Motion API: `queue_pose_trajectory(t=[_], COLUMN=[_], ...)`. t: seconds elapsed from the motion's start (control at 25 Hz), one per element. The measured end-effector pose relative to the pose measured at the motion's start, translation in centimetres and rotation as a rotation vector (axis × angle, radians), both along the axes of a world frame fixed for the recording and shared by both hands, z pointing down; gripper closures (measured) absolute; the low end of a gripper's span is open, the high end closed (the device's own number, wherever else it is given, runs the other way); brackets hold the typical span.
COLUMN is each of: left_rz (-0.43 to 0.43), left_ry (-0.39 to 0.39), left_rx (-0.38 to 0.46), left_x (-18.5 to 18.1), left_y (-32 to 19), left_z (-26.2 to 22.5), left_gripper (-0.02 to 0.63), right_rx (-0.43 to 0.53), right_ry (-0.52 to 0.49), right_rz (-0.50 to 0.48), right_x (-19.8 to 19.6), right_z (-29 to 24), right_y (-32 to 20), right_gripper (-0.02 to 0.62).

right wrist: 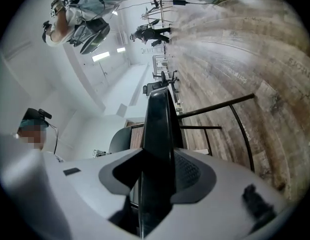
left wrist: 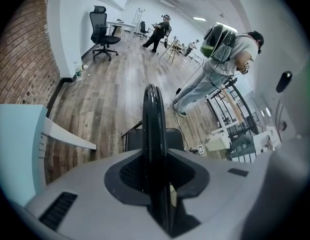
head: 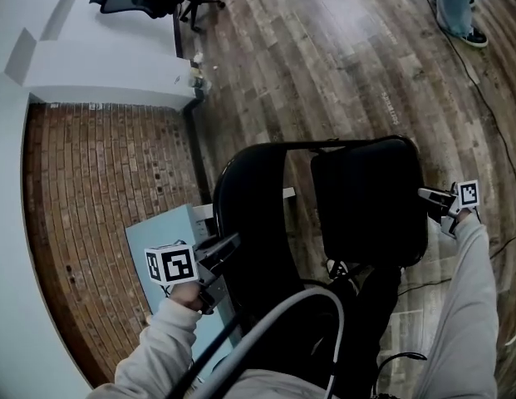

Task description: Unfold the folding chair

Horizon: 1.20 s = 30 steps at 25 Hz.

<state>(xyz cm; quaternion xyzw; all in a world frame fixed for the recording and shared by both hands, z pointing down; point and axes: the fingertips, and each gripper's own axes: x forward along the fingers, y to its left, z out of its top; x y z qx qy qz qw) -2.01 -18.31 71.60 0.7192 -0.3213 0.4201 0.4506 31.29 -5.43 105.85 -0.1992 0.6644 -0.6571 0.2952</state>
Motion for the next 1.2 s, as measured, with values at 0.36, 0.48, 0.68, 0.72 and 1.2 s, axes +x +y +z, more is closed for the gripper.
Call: queue_pose_trajectory(t=[0.36,0.48,0.68,0.72,1.2], left_rz=[-0.014,-0.005,-0.004,-0.010,0.179], left_ry=[-0.050,-0.052,-0.029,-0.019,-0.031], left_rx=[0.015,0.018,0.033,0.039,0.385], left_x=[-3.1,-4.3,-5.6,-5.6,-7.7], left_y=[-1.4,-1.9,-2.4,-2.6,-3.3], left_z=[3.6,5.1,7.1,7.2,4.6], left_gripper=[0.500,0.500,0.497,0.489,0.388], right_rx=[0.051,0.018,0.005,0.019,-0.154], right_ry=[-0.076,-0.101,-0.103,-0.110,0.078], right_rz=[0.080,0.110,0.157,0.175,0.257], right_x=[0.2,-0.1,0.4,0.4,2.0], right_z=[4.0,5.9,8.8,9.0,13.0], right_y=[2.1,3.4,5.1,5.0,10.2], right_gripper=[0.428,0.425,0.419,0.419,0.347])
